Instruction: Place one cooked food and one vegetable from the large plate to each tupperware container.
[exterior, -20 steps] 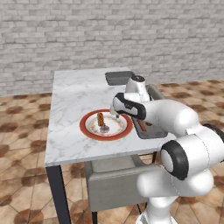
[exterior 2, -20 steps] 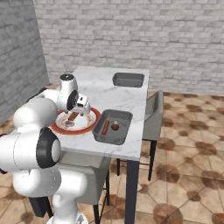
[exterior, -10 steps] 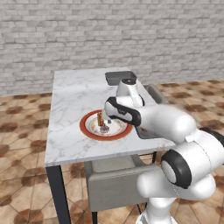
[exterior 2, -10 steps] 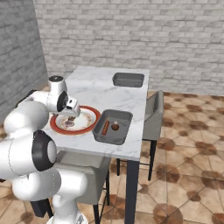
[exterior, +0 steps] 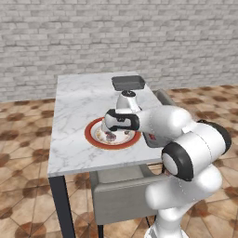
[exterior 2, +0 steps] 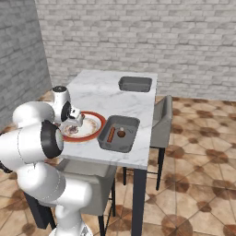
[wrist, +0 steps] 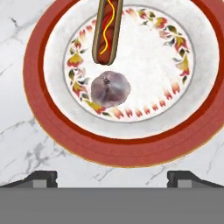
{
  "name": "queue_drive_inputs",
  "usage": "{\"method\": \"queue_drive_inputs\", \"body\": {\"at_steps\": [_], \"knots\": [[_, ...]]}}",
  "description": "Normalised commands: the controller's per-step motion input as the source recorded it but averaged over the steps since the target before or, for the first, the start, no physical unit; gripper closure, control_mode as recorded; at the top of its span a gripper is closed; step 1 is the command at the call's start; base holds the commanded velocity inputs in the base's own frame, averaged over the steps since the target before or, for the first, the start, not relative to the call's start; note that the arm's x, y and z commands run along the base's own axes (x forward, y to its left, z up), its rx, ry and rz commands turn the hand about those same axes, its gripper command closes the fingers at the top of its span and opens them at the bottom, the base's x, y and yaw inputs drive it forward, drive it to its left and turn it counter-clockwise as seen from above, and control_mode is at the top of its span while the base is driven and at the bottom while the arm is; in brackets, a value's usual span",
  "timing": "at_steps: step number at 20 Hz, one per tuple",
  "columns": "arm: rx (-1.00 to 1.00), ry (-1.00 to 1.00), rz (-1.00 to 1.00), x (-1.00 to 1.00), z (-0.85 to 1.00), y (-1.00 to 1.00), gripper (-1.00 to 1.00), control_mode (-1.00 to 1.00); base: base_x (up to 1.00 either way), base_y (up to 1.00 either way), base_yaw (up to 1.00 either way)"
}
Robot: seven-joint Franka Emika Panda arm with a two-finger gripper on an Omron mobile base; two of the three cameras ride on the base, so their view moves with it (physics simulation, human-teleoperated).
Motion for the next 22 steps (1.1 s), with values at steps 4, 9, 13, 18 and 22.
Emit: {"method": "queue_drive_inputs", "body": {"at_steps": [4,9,13,18,22], "knots": [[0.0,0.01,0.0,0.36,-0.19,0.36,-1.0,-1.0,0.0,0.0,0.0],[0.0,0.0,0.0,0.06,-0.12,0.01,-1.0,-1.0,0.0,0.0,0.0],[-0.01,0.0,0.0,0.0,-0.16,-0.1,-1.0,-1.0,0.0,0.0,0.0],[0.0,0.0,0.0,0.0,-0.32,-0.03,-1.0,-1.0,0.0,0.0,0.0],[-0.01,0.0,0.0,0.01,-0.28,-0.01,-1.0,-1.0,0.0,0.0,0.0]]}}
